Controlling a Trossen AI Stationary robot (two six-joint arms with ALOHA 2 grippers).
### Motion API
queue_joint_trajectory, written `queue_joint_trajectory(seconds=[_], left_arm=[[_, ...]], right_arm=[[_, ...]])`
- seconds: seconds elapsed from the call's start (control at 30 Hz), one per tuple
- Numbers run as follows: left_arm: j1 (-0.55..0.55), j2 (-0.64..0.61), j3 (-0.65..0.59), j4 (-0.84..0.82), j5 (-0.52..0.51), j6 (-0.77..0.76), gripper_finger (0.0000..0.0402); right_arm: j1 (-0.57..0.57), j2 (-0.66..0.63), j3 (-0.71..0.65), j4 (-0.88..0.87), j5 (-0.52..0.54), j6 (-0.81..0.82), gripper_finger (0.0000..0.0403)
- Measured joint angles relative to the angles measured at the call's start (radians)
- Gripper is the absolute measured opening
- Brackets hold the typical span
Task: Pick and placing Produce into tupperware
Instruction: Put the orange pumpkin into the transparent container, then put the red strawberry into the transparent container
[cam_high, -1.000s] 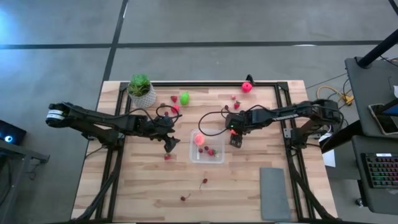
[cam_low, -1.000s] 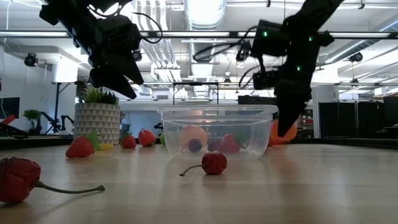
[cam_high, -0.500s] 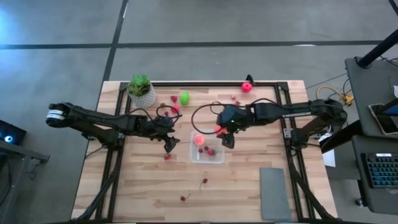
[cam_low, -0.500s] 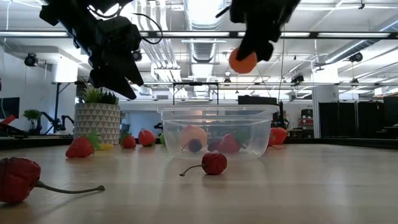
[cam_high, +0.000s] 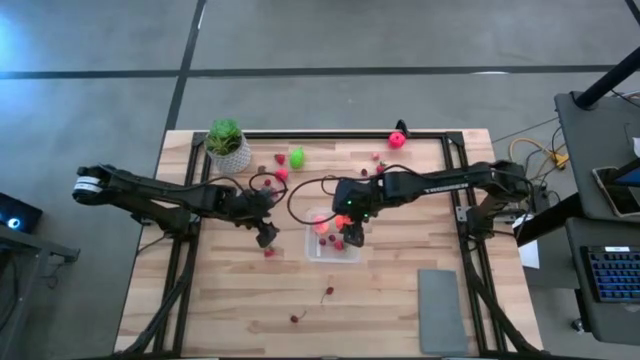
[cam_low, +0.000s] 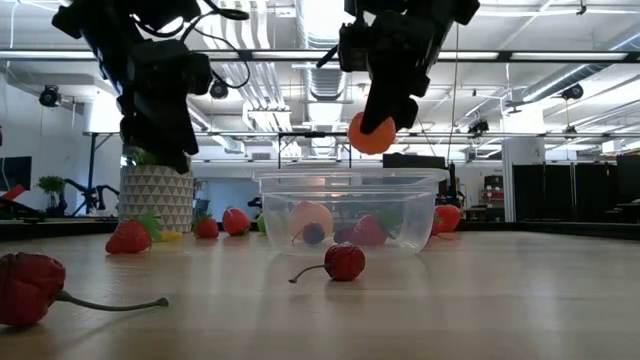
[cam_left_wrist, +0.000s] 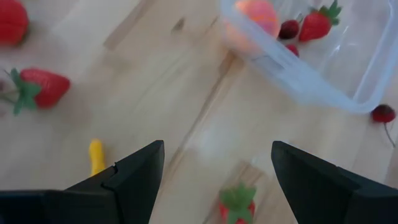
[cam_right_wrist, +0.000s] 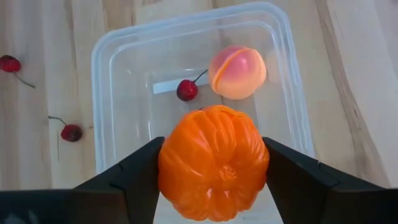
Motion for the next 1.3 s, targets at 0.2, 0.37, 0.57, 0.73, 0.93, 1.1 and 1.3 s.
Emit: queue_joint_trajectory(seconds=[0.2, 0.37, 0.57, 0.73, 0.93, 1.1, 1.3], left_arm=[[0.0, 0.0, 0.0, -0.016, 0.005, -0.012, 0.0281], [-0.001, 0.0, 0.0, -0.02, 0.005, -0.012, 0.0281], [-0.001, -0.007, 0.0, -0.021, 0.062, -0.013, 0.0281], [-0.028, -0.024, 0.006, -0.032, 0.19, -0.014, 0.0281], [-0.12, -0.027, 0.001, -0.145, 0.286, -0.095, 0.0281], [-0.185, -0.01, 0.0, -0.16, 0.191, -0.134, 0.0281], [-0.19, 0.033, 0.0, -0.148, 0.144, -0.145, 0.0281]], right_arm=[[0.0, -0.017, 0.0, -0.01, 0.013, 0.015, 0.0291], [0.0, -0.022, 0.0, -0.015, 0.029, 0.009, 0.0332], [0.0, -0.047, 0.0, -0.031, 0.034, -0.031, 0.036], [0.0, -0.109, 0.0, -0.073, 0.06, -0.088, 0.0359], [0.0, -0.204, 0.0, -0.101, 0.059, -0.115, 0.0359], [-0.003, -0.259, 0.0, -0.108, 0.063, -0.09, 0.0359], [-0.007, -0.296, 0.0, -0.126, 0.109, -0.056, 0.0359]])
